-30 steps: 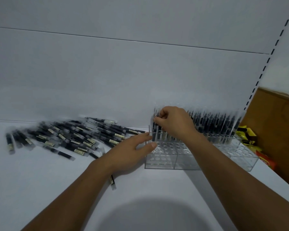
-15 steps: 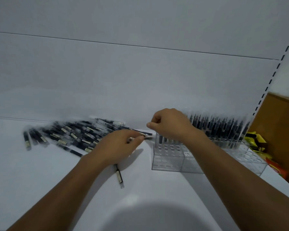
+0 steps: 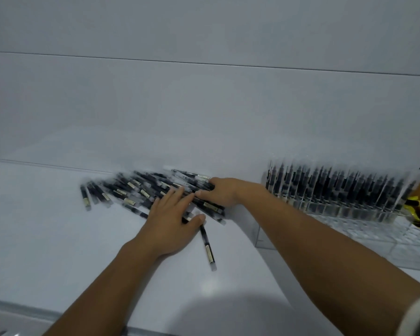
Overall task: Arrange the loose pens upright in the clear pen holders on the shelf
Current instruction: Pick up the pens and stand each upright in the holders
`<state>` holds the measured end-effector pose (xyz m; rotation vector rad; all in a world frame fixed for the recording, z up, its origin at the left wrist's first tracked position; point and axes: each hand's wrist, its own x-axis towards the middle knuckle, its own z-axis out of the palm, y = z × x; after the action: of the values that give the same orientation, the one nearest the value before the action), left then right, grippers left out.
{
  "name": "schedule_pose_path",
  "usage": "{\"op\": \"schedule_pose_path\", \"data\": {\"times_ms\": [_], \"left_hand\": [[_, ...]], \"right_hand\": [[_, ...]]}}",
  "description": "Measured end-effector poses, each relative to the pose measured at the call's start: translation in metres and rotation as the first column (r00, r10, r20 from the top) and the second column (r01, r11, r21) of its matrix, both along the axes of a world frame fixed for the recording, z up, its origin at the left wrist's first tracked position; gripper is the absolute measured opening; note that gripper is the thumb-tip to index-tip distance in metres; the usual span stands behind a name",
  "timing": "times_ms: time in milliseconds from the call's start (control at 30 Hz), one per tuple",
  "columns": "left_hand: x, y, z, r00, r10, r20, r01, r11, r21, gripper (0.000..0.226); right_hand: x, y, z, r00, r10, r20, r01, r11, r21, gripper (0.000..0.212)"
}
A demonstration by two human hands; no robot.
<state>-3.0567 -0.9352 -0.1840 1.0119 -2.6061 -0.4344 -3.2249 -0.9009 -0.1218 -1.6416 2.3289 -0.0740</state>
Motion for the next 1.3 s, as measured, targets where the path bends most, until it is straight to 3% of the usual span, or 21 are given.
{"op": "schedule_pose_path", "data": {"times_ms": [367, 500, 633, 933, 1167, 1300], "left_hand": [[0.009, -0.008, -0.001, 0.991, 0.01, -0.133, -0.009, 1.0, 0.011, 0.061], [0.011, -0.008, 0.005, 0.989, 0.024, -0.145, -0.026, 1.0, -0.011, 0.056], [0.015, -0.007, 0.008, 0.994, -0.013, -0.108, 0.009, 0.999, -0.045, 0.045], [0.025, 0.001, 0.013, 0.972, -0.234, -0.028, 0.221, 0.946, -0.235, 0.022], [0.018, 0.005, 0.027, 0.929, -0.349, 0.12, 0.369, 0.86, -0.353, 0.016], [0.015, 0.011, 0.032, 0.899, -0.428, 0.099, 0.435, 0.839, -0.328, 0.01]], "right_hand": [[0.015, 0.003, -0.009, 0.997, -0.019, -0.071, 0.006, 0.986, -0.168, 0.019], [0.022, 0.012, -0.009, 0.999, -0.036, -0.02, 0.031, 0.978, -0.209, 0.017], [0.023, 0.022, -0.011, 0.995, -0.081, 0.066, 0.095, 0.962, -0.256, 0.028], [0.026, 0.035, -0.008, 0.986, -0.081, 0.145, 0.123, 0.942, -0.311, 0.014], [0.021, 0.042, -0.001, 0.946, -0.044, 0.322, 0.178, 0.9, -0.399, 0.022], [0.017, 0.052, 0.005, 0.903, 0.004, 0.43, 0.224, 0.849, -0.479, 0.015]]}}
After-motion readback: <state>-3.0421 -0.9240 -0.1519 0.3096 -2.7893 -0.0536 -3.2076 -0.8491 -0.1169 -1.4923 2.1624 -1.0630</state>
